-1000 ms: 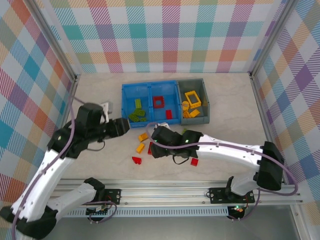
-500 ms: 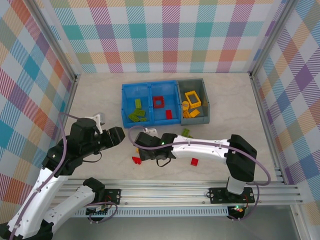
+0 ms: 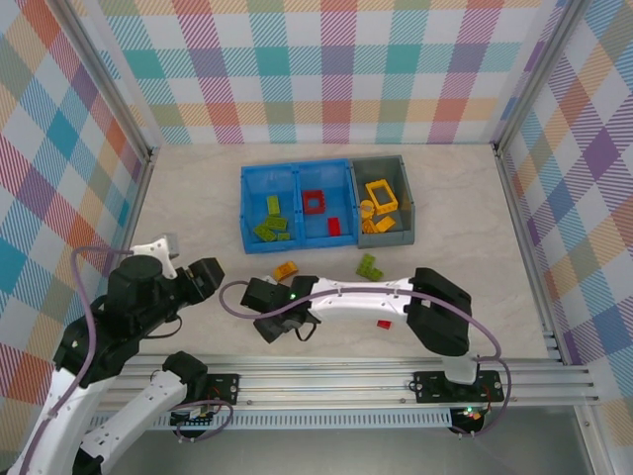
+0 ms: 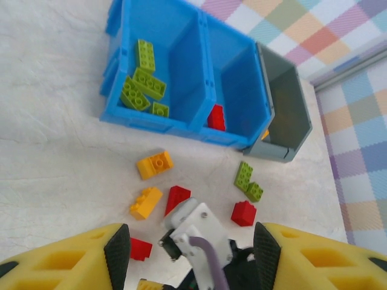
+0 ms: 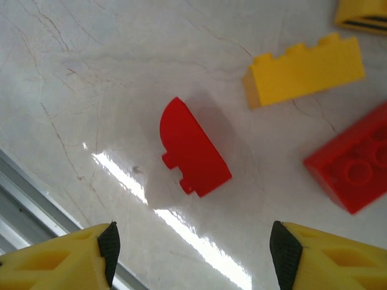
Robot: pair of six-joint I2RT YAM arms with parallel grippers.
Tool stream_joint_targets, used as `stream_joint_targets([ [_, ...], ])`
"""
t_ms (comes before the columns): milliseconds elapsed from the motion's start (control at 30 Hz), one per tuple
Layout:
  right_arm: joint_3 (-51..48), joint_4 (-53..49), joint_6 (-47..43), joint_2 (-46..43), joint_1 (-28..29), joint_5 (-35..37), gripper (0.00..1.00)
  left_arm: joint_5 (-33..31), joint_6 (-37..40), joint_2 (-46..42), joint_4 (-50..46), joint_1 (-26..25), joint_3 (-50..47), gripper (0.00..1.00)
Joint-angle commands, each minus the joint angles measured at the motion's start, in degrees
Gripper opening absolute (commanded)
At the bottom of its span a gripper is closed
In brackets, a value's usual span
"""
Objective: Sort the legos into containers by color
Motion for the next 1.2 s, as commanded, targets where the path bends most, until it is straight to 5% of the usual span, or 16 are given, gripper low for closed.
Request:
stream_joint_targets([
  [0,2.9,-2.2,-8.4,3.2,-1.6,-2.4,0.70,-3.7,-0.8,-1.7,-2.4,0.0,1.8,0.58],
  [333,9.9,-4.2,-11.9,10.9,-2.5,-4.2,0.61,-4.1,-0.8,-1.6,-3.2,0.0,2.6,0.58],
  [567,11.2,-4.3,-11.6,12.1,-2.7,-5.4,0.35,-2.8,-0.8,-1.1,-2.6,0.1,2.1,0.57],
  [700,8.3,-2.9,-10.3,8.1,-2.7,-5.5,0.23,-1.8,-0.5,-0.3,-2.6,0.0,2.1,0.57],
  [900,2.8,-2.8,-7.9,-4.1,-3.9,-2.1,0.22,3.4,-0.1,2.7,0.0,0.0,1.6,0.57],
  [1167,-3.7,-3.0,-4.9,-20.2,-18.3,-3.5,0.21,14.1,-1.2,10.1,8.8,0.0,-1.5,0.55],
])
